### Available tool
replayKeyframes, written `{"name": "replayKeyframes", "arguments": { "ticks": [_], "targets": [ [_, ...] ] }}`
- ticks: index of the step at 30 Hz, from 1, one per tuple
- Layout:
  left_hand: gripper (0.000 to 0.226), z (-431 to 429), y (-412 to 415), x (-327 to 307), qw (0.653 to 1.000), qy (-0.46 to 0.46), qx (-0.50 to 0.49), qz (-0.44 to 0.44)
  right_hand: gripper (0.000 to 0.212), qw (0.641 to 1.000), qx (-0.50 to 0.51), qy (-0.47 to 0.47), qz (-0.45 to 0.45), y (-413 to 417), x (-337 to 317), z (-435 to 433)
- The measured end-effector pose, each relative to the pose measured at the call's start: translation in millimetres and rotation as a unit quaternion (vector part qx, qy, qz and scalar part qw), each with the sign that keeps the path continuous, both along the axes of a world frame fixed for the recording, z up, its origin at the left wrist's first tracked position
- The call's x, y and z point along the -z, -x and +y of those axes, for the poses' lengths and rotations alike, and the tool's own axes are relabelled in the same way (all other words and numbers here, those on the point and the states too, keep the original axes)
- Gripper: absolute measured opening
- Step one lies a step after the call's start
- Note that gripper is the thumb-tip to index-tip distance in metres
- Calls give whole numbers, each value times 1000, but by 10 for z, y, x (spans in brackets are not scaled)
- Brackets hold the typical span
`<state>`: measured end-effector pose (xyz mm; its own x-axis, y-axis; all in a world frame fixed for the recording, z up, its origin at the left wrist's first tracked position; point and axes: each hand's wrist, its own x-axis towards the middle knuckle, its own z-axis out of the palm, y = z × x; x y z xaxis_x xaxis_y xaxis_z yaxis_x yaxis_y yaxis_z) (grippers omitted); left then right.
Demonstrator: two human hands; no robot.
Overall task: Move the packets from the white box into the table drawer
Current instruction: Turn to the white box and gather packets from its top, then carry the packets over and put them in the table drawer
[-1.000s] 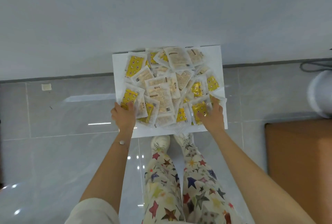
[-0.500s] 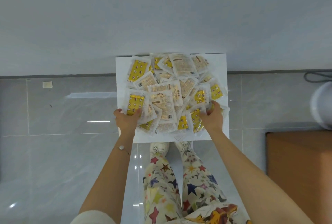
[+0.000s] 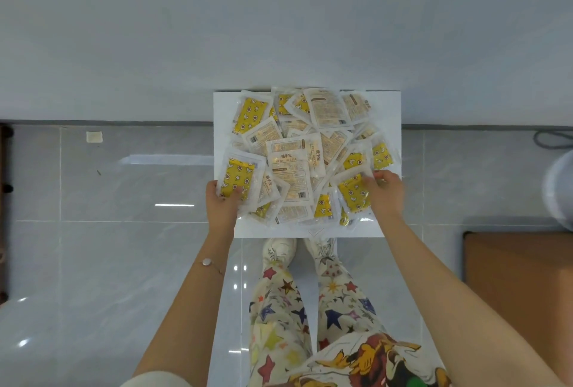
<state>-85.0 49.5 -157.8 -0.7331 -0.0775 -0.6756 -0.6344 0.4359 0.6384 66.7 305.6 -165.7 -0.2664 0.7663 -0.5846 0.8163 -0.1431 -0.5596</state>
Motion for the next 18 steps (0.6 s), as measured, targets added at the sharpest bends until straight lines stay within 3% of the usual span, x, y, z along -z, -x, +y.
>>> {"name": "replayKeyframes", "arguments": {
  "ticks": [3,10,12,18],
  "targets": [
    [25,-59,-71,-177,1000,-6,9,24,16,999,-17,34,31,-11,-179,-60],
    [30,-109,-259,-909,996,-39,-46,62,15,998,-3,13,61,-8,-901,-114],
    [35,-119,-324,-1198,994,-54,-72,70,10,997,-22,9,76,24,-1188,-149],
    [43,-357,-610,-2083,975,-108,-154,118,21,974,-134,60,172,266,-2170,-510]
  ]
}}
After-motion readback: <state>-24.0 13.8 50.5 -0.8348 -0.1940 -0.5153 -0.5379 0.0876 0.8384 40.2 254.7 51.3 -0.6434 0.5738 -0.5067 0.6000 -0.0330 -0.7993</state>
